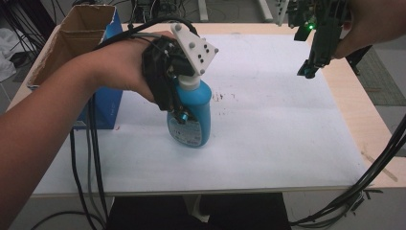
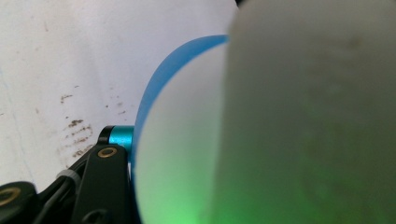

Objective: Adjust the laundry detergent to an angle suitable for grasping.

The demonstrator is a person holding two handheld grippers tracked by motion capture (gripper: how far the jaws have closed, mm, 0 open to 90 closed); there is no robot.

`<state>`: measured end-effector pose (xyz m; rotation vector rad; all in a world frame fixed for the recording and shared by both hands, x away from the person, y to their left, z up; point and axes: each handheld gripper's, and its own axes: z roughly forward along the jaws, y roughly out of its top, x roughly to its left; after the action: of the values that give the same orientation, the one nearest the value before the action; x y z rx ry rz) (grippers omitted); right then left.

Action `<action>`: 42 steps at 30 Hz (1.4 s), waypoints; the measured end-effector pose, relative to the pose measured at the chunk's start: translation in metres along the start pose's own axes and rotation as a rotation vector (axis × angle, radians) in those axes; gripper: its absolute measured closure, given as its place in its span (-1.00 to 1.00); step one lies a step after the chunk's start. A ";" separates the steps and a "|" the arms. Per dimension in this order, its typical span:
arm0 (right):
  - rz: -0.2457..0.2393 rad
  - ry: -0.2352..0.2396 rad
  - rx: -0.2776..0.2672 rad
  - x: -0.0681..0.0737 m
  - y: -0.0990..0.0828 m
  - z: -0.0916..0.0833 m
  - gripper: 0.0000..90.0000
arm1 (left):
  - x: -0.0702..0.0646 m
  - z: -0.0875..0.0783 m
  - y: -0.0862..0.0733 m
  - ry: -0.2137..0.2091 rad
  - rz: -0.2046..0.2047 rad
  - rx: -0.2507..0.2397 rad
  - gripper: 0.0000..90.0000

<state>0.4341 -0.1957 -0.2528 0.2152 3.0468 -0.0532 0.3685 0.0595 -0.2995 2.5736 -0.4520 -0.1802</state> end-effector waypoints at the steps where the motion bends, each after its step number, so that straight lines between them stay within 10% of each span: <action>1: 0.002 -0.001 0.000 0.000 0.000 0.000 -0.95 | 0.000 0.001 -0.001 -0.001 -0.001 0.000 -0.02; 20: 0.000 0.004 -0.003 0.000 0.006 0.004 -0.95 | -0.006 0.014 -0.017 0.004 0.027 0.007 -0.03; 42: -0.005 0.003 -0.002 0.001 0.007 0.003 -0.95 | -0.008 0.004 -0.016 0.028 -0.058 0.043 -0.36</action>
<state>0.4348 -0.1890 -0.2565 0.2080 3.0506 -0.0507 0.3643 0.0734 -0.3105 2.6300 -0.3752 -0.1559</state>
